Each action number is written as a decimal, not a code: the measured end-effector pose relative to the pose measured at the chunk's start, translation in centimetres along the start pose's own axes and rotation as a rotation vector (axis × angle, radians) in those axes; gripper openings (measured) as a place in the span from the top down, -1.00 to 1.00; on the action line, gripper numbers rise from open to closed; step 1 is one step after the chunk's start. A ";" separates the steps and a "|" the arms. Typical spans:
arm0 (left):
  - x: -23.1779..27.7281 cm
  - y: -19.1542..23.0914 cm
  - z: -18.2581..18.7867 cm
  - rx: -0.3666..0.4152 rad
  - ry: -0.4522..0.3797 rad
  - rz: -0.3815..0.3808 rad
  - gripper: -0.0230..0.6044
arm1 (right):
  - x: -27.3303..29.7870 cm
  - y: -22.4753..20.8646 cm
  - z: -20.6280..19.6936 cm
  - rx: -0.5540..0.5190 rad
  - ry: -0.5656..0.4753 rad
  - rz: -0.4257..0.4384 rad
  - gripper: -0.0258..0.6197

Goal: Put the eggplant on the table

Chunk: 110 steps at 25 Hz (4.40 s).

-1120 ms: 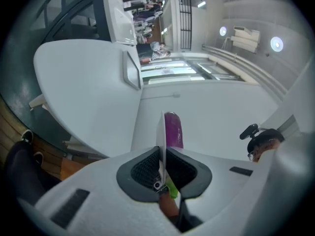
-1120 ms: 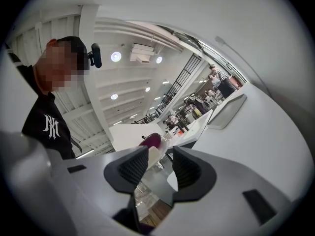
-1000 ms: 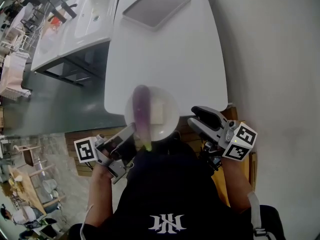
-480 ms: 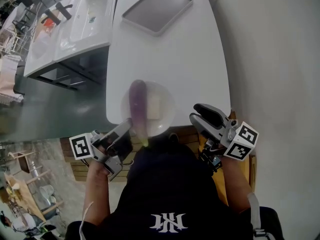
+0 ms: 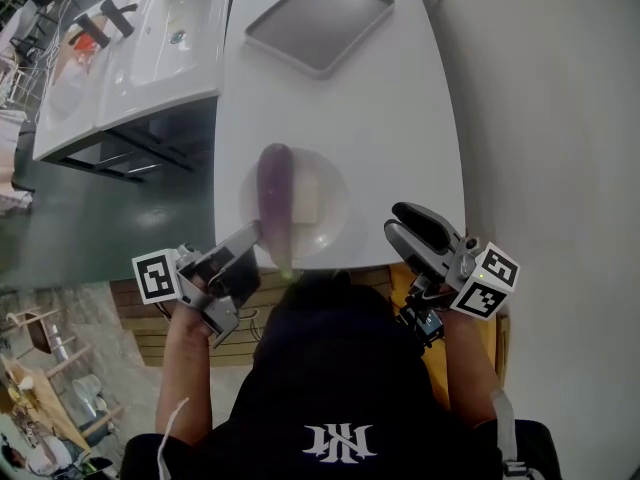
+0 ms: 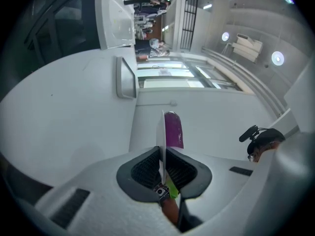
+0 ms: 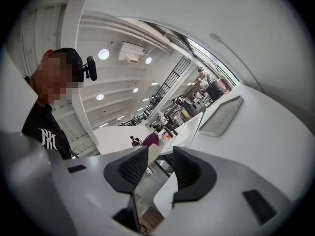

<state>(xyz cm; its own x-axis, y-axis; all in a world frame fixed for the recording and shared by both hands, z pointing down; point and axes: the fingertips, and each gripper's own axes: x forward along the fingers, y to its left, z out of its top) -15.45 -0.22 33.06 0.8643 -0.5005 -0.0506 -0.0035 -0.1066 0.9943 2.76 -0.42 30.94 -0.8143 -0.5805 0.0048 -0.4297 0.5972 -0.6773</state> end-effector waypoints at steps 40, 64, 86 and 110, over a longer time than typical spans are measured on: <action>9.5 7.1 6.0 -0.039 -0.009 0.108 0.86 | 9.1 -12.9 1.0 0.296 0.208 -0.025 0.73; 10.5 12.0 5.5 0.069 0.092 0.326 0.87 | 8.0 -17.1 -2.1 0.414 0.277 -0.204 0.84; 11.1 15.9 4.6 0.267 0.218 0.501 0.87 | 6.2 -19.4 -5.4 0.468 0.340 -0.311 0.86; 10.5 17.4 4.8 0.484 0.344 0.673 0.74 | 6.0 -19.4 -6.8 0.497 0.383 -0.315 0.86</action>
<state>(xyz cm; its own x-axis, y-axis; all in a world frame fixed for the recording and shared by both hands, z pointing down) -8.81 -11.46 49.39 0.7057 -0.3108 0.6367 -0.7079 -0.2729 0.6514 3.55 -11.70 49.08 -0.7997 -0.3938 0.4532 -0.5129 0.0558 -0.8566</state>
